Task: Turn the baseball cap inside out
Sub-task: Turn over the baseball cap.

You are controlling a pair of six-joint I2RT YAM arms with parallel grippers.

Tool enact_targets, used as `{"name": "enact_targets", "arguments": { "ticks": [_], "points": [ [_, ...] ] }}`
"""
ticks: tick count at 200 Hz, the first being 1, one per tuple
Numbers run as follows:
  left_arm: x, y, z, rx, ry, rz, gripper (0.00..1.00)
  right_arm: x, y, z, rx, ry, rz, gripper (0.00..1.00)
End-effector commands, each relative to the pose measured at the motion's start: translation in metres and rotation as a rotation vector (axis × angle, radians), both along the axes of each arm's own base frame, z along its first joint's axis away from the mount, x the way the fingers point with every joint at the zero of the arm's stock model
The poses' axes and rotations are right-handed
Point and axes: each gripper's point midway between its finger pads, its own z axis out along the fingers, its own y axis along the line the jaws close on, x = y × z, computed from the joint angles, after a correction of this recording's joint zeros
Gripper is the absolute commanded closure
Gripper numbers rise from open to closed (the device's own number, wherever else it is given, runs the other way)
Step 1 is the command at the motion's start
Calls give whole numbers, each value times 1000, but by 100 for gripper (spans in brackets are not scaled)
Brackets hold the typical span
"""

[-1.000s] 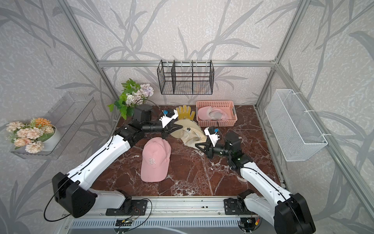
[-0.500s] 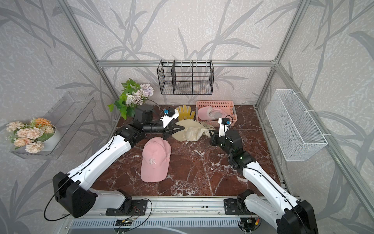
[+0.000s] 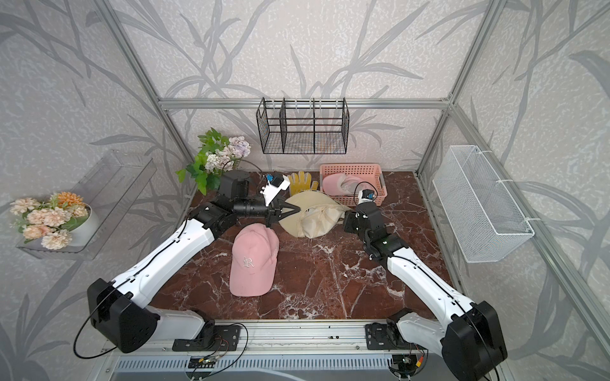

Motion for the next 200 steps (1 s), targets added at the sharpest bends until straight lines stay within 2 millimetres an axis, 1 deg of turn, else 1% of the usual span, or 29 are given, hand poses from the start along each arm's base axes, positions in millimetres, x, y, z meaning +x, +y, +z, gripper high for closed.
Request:
{"name": "enact_targets", "arguments": {
  "ticks": [1, 17, 27, 42, 50, 64, 69, 83, 94, 106, 115, 124, 135, 137, 140, 145, 155, 171, 186, 200],
  "points": [
    [-19, 0, 77, -164, -196, -82, 100, -25, -48, -65, -187, 241, -150, 72],
    [-10, 2, 77, -159, -191, -28, 100, -28, -52, -71, -210, 268, -165, 70],
    [0, 5, 76, -154, -186, 33, 100, -29, -55, -73, -229, 284, -174, 69],
    [16, 9, 73, -148, -174, 125, 100, -32, -58, -76, -260, 312, -177, 69],
    [23, 11, 71, -146, -162, 162, 100, -33, -59, -77, -270, 326, -175, 71],
    [34, 12, 63, -136, -135, 207, 100, -33, -54, -76, -265, 328, -138, 74],
    [37, 12, 60, -134, -124, 217, 100, -33, -47, -75, -249, 323, -104, 75],
    [46, 11, 52, -130, -93, 250, 100, -31, -25, -65, -199, 280, 28, 75],
    [52, 12, 47, -135, -72, 275, 100, -30, -10, -53, -153, 224, 118, 75],
    [58, 12, 42, -144, -45, 305, 100, -31, 3, -36, -121, 140, 199, 68],
    [61, 12, 38, -151, -21, 323, 100, -32, 5, -23, -108, 74, 219, 58],
    [65, 12, 34, -157, 9, 339, 100, -34, 2, -12, -112, 11, 216, 49],
    [69, 12, 28, -161, 53, 361, 100, -36, -6, 1, -134, -64, 198, 46],
    [70, 12, 28, -163, 59, 362, 100, -36, -6, 1, -138, -68, 197, 46],
    [70, 12, 26, -162, 69, 363, 100, -36, -9, 7, -144, -99, 188, 45],
    [71, 10, 24, -164, 89, 363, 100, -37, -13, 12, -160, -132, 181, 44],
    [72, 8, 19, -171, 134, 360, 100, -41, -15, 19, -188, -181, 194, 43],
    [73, 4, 12, -187, 214, 360, 100, -50, -4, 31, -226, -280, 303, 43],
    [77, 2, 6, -205, 304, 382, 100, -62, 13, 40, -257, -371, 426, 43],
    [77, 1, 0, -214, 365, 395, 100, -72, 27, 44, -295, -437, 513, 43]
  ]
}}
